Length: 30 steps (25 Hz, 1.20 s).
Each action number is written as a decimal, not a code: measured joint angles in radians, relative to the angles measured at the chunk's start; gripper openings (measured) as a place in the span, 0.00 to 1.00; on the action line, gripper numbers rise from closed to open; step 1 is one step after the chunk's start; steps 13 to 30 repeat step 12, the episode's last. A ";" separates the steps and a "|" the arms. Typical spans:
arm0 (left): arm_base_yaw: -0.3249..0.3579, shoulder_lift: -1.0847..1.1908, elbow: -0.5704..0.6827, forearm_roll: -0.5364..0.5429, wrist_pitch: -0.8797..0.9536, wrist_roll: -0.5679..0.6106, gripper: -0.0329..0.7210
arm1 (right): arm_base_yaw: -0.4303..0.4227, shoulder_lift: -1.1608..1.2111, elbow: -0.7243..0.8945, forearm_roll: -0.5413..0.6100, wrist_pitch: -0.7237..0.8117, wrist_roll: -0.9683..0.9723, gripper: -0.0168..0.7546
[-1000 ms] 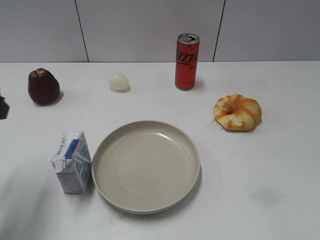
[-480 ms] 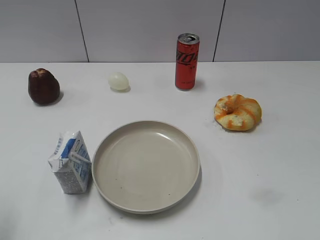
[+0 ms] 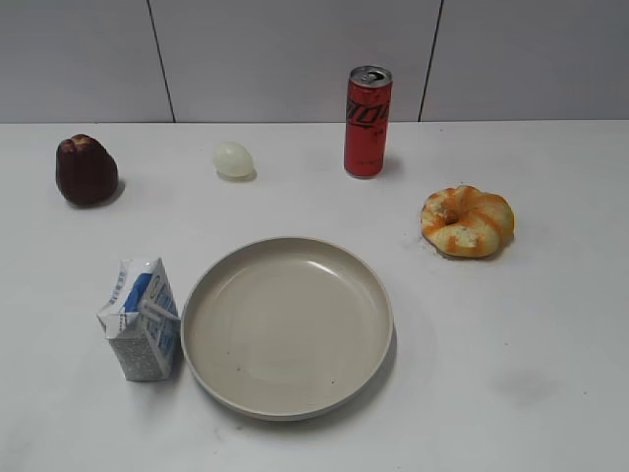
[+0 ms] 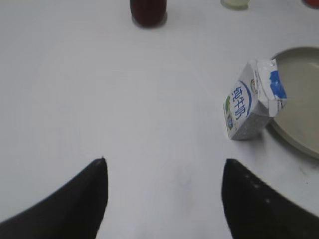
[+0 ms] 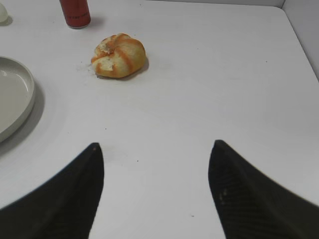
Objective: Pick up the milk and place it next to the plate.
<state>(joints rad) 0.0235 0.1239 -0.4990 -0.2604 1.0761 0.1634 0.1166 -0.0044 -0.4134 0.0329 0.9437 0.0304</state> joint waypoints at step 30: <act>0.000 -0.113 0.002 0.000 0.008 0.000 0.75 | 0.000 0.000 0.000 0.000 0.000 0.000 0.67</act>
